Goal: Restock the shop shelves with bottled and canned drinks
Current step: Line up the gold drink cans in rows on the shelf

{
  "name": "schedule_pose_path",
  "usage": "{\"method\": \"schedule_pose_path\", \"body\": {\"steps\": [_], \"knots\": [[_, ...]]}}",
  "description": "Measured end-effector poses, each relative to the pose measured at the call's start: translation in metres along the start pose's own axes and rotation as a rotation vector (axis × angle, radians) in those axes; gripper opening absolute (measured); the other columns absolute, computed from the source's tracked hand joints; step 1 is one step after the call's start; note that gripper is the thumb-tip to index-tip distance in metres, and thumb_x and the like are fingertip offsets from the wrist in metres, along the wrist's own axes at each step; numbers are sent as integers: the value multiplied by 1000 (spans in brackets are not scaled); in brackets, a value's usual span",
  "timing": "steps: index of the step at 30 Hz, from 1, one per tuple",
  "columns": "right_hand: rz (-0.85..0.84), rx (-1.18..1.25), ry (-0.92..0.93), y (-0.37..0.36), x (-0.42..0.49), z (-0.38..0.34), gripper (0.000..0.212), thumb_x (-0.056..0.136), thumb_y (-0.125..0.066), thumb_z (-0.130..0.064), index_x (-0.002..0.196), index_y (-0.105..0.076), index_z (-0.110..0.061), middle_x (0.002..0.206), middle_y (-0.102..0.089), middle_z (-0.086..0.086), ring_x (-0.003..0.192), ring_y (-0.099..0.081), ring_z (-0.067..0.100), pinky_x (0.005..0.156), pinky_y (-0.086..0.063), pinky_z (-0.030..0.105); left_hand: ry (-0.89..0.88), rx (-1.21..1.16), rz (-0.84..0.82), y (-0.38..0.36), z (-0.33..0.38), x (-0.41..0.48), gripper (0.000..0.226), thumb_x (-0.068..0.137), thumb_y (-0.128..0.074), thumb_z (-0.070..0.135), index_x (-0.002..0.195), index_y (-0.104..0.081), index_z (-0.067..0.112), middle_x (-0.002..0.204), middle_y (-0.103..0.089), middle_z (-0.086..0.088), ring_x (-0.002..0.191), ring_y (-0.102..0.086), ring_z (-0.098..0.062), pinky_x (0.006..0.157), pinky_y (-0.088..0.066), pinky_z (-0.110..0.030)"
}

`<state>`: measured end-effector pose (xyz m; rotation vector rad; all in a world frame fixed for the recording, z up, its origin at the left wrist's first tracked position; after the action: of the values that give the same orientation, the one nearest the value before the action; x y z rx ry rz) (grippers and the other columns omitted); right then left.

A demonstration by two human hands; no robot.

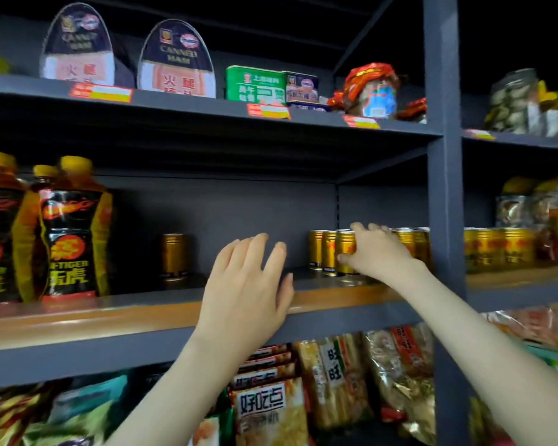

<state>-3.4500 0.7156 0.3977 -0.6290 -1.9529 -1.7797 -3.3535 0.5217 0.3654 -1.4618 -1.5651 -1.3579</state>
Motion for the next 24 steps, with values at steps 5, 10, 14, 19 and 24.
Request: {"method": "schedule_pose_path", "body": {"steps": [5,10,14,19,24], "knots": [[-80,-130,30,-6,28,5,80,90,-55,-55,150,-26,-10,148,-38,20,137,-33,37,110,-32,43,13,28,-64,-16,16,1,43,90,-39,37,105,-66,7,88,-65,-11,76,-63,-29,66,-51,-36],[-101,-117,36,-12,41,0,71,88,-61,-45,140,-38,-4,142,-35,25,130,-35,39,103,-38,41,-32,4,-39,-13,19,-14,38,91,-40,38,90,-66,11,71,-58,-4,63,-56,-24,57,-45,-34],[-102,-41,69,-15,39,5,68,86,-66,-41,139,-41,-6,148,-26,22,133,-29,42,105,-36,46,-21,2,-26,-9,21,-18,40,91,-40,36,96,-67,8,75,-60,-6,66,-57,-26,60,-47,-35],[-96,68,133,-19,40,-2,84,81,-73,-40,147,-28,-13,148,-34,20,137,-30,42,109,-32,51,-18,18,-27,-9,22,-18,38,91,-41,36,93,-67,8,74,-59,-6,65,-56,-26,60,-46,-35],[-152,399,152,-18,39,-2,48,79,-77,-30,109,-42,-19,112,-53,11,108,-46,29,85,-46,42,0,4,-79,-9,24,-18,39,91,-40,36,95,-67,8,75,-61,-6,66,-58,-25,61,-47,-33]]}}
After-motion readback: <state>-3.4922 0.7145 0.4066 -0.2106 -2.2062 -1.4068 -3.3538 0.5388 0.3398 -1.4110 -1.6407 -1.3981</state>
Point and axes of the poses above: each hand's wrist, its own x-axis towards the middle knuckle, its own y-axis out of the back of the hand, z = x × y, the point moved 7 cm from there along x, towards the middle knuckle
